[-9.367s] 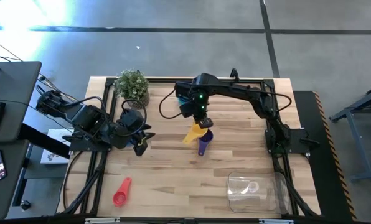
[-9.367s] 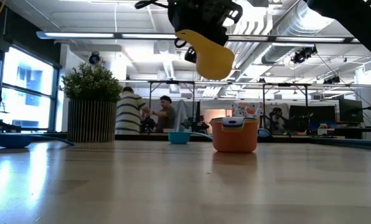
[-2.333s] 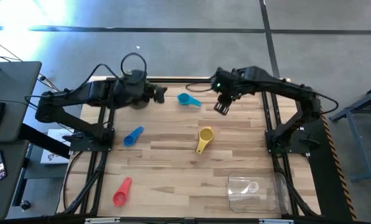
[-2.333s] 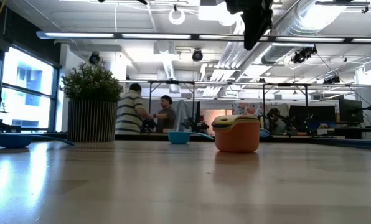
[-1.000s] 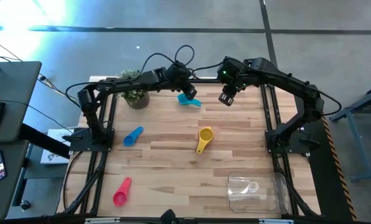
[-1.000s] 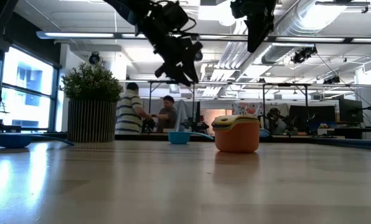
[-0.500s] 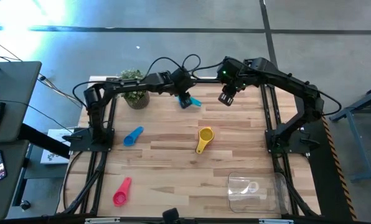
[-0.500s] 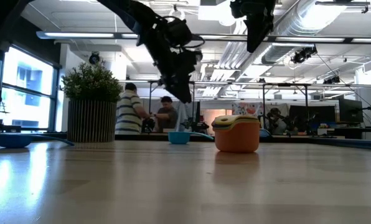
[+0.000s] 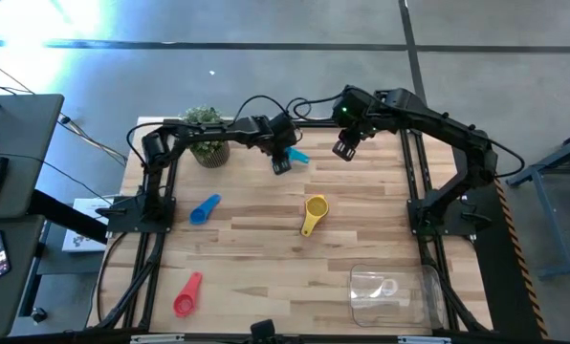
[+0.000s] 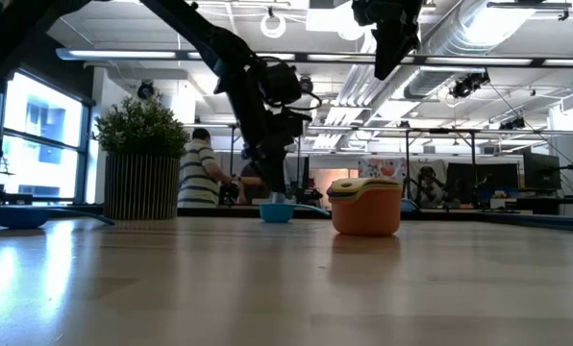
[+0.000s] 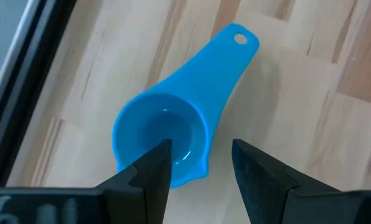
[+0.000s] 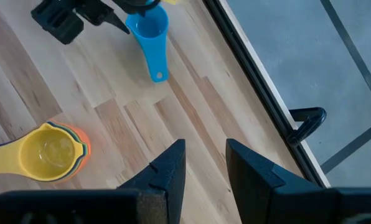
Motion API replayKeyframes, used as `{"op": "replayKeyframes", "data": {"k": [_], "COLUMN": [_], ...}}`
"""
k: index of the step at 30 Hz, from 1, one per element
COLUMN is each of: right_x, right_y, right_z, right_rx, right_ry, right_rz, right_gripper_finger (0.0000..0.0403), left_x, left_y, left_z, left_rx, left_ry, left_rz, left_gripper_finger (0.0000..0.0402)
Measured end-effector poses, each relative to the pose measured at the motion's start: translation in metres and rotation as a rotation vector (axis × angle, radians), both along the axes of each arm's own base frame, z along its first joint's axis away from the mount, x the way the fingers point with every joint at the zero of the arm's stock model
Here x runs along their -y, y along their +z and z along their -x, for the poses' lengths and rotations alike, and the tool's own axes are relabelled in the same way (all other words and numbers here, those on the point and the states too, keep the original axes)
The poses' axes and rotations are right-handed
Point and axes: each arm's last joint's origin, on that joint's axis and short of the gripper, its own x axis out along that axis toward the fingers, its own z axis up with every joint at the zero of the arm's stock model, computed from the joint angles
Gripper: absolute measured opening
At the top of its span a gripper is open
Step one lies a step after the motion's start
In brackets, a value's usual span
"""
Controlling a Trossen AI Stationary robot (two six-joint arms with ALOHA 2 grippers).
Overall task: Nest measuring cups in basket
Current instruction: Stack the light blue measuring cup on top of the yellow measuring cup
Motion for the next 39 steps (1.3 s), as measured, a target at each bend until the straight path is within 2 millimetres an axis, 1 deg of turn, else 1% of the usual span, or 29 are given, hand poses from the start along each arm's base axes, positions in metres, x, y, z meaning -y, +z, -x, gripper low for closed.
{"op": "replayKeyframes", "data": {"k": [16,22,27,29,31,37,39], "right_x": [0.000,0.000,0.000,0.000,0.000,0.000,0.000], "right_y": [0.000,0.000,0.000,0.000,0.000,0.000,0.000], "right_z": [0.000,0.000,0.000,0.000,0.000,0.000,0.000], "right_rx": [0.001,0.001,0.001,0.000,0.001,0.001,0.001], "right_ry": [0.000,0.000,0.000,0.000,0.000,0.000,0.000], "right_rz": [0.000,0.000,0.000,0.000,0.000,0.000,0.000], "right_gripper_finger": [0.0105,0.0105,0.0105,0.0105,0.0105,0.0105,0.0105], "left_x": [-0.002,-0.003,-0.004,-0.004,-0.004,-0.004,-0.004], "left_y": [-0.021,-0.032,-0.034,-0.034,-0.034,-0.034,-0.033], "left_z": [-0.004,-0.005,-0.006,-0.005,-0.005,-0.005,-0.006], "left_rx": [-0.046,-0.074,-0.073,-0.080,-0.087,-0.106,-0.102], "left_ry": [-0.032,-0.037,-0.031,-0.051,-0.073,-0.143,-0.141], "left_rz": [0.006,0.015,0.011,0.003,-0.005,-0.032,-0.038], "left_gripper_finger": [0.0158,0.0158,0.0153,0.0139,0.0117,0.0021,0.0010]}}
